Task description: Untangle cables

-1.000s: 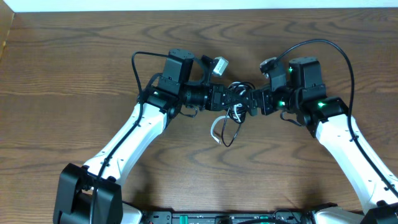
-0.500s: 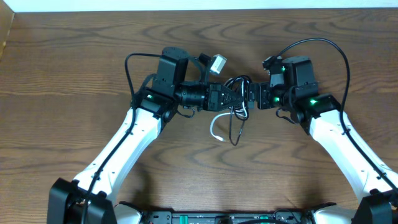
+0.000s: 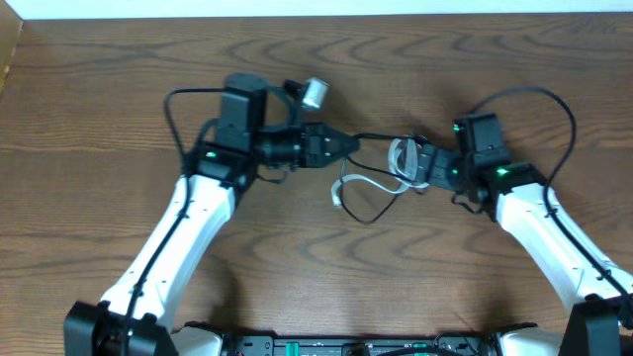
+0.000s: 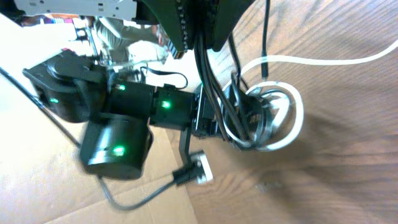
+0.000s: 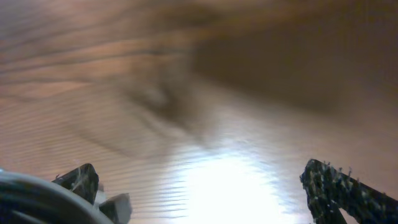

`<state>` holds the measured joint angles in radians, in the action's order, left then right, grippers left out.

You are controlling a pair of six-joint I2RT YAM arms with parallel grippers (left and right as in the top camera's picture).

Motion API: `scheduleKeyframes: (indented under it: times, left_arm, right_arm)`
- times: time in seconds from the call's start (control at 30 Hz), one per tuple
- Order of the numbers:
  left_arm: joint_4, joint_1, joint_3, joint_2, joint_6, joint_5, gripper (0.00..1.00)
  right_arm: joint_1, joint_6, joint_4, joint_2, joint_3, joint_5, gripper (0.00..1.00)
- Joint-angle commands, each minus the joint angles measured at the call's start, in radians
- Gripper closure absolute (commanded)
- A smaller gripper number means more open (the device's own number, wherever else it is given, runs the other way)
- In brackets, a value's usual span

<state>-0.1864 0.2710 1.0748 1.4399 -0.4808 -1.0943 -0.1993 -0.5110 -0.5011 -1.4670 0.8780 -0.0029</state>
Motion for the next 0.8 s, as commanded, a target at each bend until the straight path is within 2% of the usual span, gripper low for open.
scheduleKeyframes:
  times: [0.0, 0.17, 0.33, 0.47, 0.6, 0.7, 0.73, 0.77]
  left_arm:
    - [-0.023, -0.105, 0.034, -0.061, 0.058, -0.065, 0.92]
    - [-0.145, -0.229, 0.034, -0.064, 0.148, -0.065, 0.93]
    - [-0.256, -0.307, 0.033, -0.064, 0.237, -0.065, 0.93]
    - [-0.299, -0.301, 0.033, -0.064, 0.271, -0.065, 0.92]
    - [-0.314, -0.282, 0.033, -0.063, 0.304, -0.065, 0.83]
    - [-0.319, -0.261, 0.033, -0.063, 0.326, -0.064, 0.83]
    - [-0.322, -0.252, 0.033, -0.063, 0.340, -0.060, 0.78]
    - [-0.327, -0.244, 0.033, -0.063, 0.349, -0.049, 0.78]
  right_arm:
    - [0.128, -0.062, -0.031, -0.025, -0.046, 0.212, 0.01]
    - [0.237, -0.030, -0.056, -0.025, -0.056, 0.130, 0.01]
    - [0.248, 0.067, -0.034, -0.025, -0.056, 0.036, 0.01]
    - [0.236, 0.082, -0.003, -0.025, -0.056, -0.027, 0.01]
    - [0.235, 0.101, 0.015, -0.025, -0.056, -0.086, 0.01]
    - [0.234, 0.212, 0.051, -0.025, -0.056, -0.234, 0.01]
    - [0.232, 0.254, 0.066, -0.025, -0.056, -0.291, 0.01]
    - [0.229, 0.280, 0.076, -0.025, -0.056, -0.333, 0.01]
